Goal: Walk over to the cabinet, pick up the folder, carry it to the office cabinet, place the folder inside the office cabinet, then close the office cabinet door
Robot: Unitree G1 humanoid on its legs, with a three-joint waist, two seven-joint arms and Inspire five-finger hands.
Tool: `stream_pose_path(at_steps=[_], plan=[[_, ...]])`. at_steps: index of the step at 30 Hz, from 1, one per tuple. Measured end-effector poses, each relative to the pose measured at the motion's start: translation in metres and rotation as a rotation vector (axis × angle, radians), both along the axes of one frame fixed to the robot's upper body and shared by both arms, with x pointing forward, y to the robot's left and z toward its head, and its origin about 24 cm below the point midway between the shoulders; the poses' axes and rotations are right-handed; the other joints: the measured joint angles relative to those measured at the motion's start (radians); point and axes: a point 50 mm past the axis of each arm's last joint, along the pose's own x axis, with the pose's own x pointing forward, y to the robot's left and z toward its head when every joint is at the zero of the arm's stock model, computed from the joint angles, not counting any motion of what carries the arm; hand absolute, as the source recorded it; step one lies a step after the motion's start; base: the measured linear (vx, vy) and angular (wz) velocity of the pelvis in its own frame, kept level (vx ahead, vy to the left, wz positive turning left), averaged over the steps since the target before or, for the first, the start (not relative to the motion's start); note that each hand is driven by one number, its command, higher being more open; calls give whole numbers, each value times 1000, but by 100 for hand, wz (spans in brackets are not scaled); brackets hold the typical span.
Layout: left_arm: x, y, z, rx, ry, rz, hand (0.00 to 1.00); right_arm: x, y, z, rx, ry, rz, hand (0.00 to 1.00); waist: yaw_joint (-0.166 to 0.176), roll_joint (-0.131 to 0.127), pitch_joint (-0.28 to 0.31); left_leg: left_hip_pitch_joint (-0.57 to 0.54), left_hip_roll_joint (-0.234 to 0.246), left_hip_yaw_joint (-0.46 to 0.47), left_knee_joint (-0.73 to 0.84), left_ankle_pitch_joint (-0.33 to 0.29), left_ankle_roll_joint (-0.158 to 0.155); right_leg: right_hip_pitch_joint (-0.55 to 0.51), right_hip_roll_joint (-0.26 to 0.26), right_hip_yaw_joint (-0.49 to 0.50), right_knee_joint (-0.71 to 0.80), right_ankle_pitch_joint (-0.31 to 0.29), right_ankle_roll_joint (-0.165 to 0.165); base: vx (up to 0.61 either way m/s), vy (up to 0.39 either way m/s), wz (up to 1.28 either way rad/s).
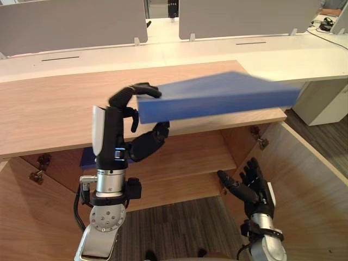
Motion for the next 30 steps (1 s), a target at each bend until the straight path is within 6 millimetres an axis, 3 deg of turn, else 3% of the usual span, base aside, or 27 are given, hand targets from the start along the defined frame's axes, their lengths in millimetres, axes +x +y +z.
stream_pose_path(at_steps=[6, 10, 14, 20, 30], plan=[[-4, 4, 6, -178, -8, -142, 0, 7, -2, 43, 37, -215, 52, 100, 0, -3, 2, 0, -3, 19, 4, 3, 7, -8, -1, 22, -3, 9, 7, 5, 3, -12], [-3, 2, 5, -232, 4, -216, 0, 30, 2, 79, 34, -425, 101, 100, 2, -5, 3, -8, -6, 19, 4, 4, 9, -14, -4, 24, -6, 14, 15, 0, 0, 0], [-1, -2, 4, -339, 24, -344, 0, 53, 18, 108, 73, -588, 208, 100, 9, -5, 3, -13, -10, 15, 4, 7, 14, -15, -9, 20, -6, 18, 23, -10, 0, 2], [6, -14, -3, -489, 67, -561, 0, 74, 40, 113, 98, -609, 330, 100, 32, -6, -1, -22, -18, -15, -1, 15, 25, -7, -18, -12, -3, 22, 29, -27, -1, 17], [18, -44, -42, -760, 336, -846, 0, 107, 45, 103, 161, -545, 338, 100, 57, -2, -3, -58, -32, -101, -3, 50, 29, -7, -32, -99, 8, 21, 29, -58, 1, 26]])
